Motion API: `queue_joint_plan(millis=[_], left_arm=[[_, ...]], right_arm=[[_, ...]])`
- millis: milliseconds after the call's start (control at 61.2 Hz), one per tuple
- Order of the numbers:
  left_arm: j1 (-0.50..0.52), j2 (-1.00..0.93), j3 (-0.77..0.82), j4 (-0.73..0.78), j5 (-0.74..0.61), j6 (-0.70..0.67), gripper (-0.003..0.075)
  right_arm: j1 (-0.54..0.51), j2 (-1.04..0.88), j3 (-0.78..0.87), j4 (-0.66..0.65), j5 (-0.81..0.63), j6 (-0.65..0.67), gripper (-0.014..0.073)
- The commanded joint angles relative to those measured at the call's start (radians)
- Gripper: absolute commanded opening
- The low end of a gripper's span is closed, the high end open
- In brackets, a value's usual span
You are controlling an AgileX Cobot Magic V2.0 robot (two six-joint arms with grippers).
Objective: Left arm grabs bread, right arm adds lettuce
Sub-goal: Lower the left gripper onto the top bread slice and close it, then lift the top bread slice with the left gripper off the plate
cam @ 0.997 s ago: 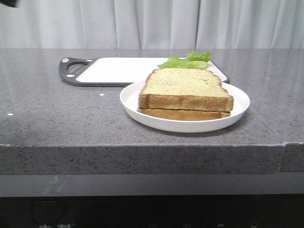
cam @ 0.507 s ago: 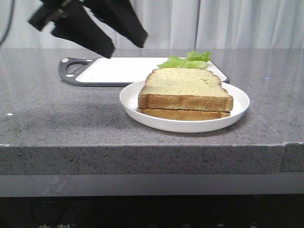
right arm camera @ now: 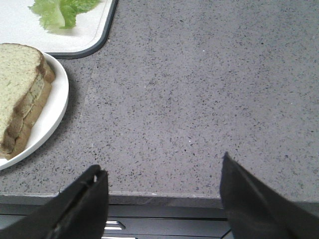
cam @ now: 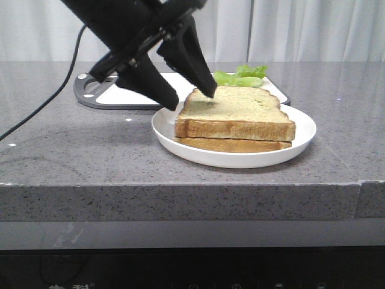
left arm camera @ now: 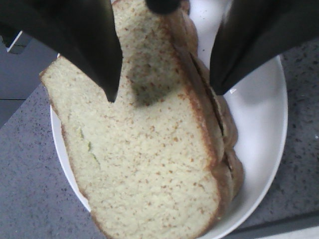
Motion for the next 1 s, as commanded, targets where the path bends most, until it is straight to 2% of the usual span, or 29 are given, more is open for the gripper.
queue_joint_plan(millis=[0, 98, 376, 523, 752, 980], left_arm=[[-0.009, -0.034, -0.034, -0.058, -0.006, 0.002, 0.0397], [-0.009, -0.032, -0.034, -0.061, 0.003, 0.002, 0.0363], [-0.009, -0.032, -0.034, -0.061, 0.015, 0.002, 0.0081], [-0.009, -0.032, -0.034, -0.061, 0.028, 0.002, -0.002], [0.009, -0.067, -0.034, -0.07, 0.037, 0.018, -0.002], [0.087, -0.234, -0.034, -0.057, 0.054, 0.045, -0.002]], right_arm=[[-0.006, 0.014, -0.033, 0.003, -0.062, -0.008, 0.0498], [-0.006, 0.014, -0.033, 0.003, -0.062, -0.008, 0.0498], [-0.006, 0.014, -0.033, 0.003, -0.055, -0.008, 0.0498], [-0.006, 0.014, -0.033, 0.003, -0.055, -0.008, 0.0498], [-0.006, 0.014, -0.033, 0.003, -0.061, -0.008, 0.0498], [-0.006, 0.014, -0.033, 0.003, -0.072, -0.008, 0.0498]])
